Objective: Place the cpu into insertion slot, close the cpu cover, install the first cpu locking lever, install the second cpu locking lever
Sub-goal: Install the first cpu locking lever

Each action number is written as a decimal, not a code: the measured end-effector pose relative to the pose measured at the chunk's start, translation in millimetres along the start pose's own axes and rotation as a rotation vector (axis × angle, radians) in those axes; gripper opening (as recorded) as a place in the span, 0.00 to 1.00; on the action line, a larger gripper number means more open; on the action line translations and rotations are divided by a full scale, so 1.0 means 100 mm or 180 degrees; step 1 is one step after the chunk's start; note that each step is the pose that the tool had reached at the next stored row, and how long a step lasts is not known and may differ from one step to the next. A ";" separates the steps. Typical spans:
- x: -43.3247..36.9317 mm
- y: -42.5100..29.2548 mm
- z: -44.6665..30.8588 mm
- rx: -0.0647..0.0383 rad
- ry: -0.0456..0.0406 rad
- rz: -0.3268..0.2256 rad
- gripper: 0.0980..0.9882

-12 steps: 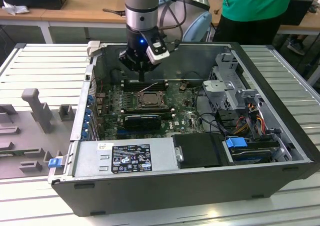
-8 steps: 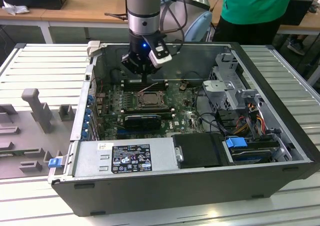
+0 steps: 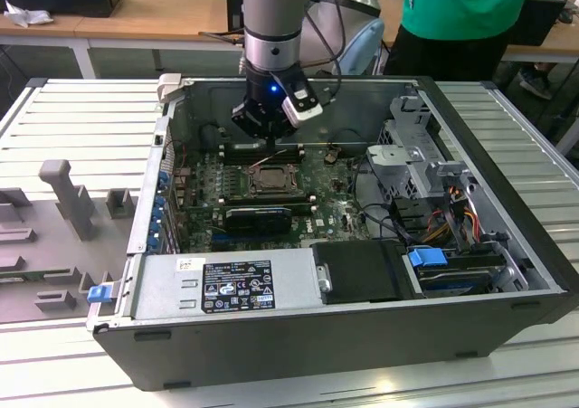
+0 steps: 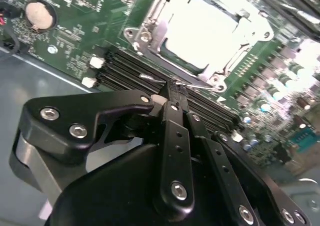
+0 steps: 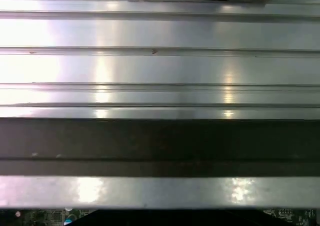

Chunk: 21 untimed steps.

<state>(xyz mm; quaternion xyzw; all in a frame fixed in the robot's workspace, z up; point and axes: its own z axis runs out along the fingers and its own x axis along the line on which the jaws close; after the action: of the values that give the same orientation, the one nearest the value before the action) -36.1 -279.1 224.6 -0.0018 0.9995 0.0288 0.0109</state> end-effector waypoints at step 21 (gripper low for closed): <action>-0.134 -0.011 0.193 0.0003 -0.0001 -0.0070 0.01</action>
<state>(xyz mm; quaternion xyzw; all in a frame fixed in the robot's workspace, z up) -22.3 -279.0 205.5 -0.0128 0.9995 0.0282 0.0113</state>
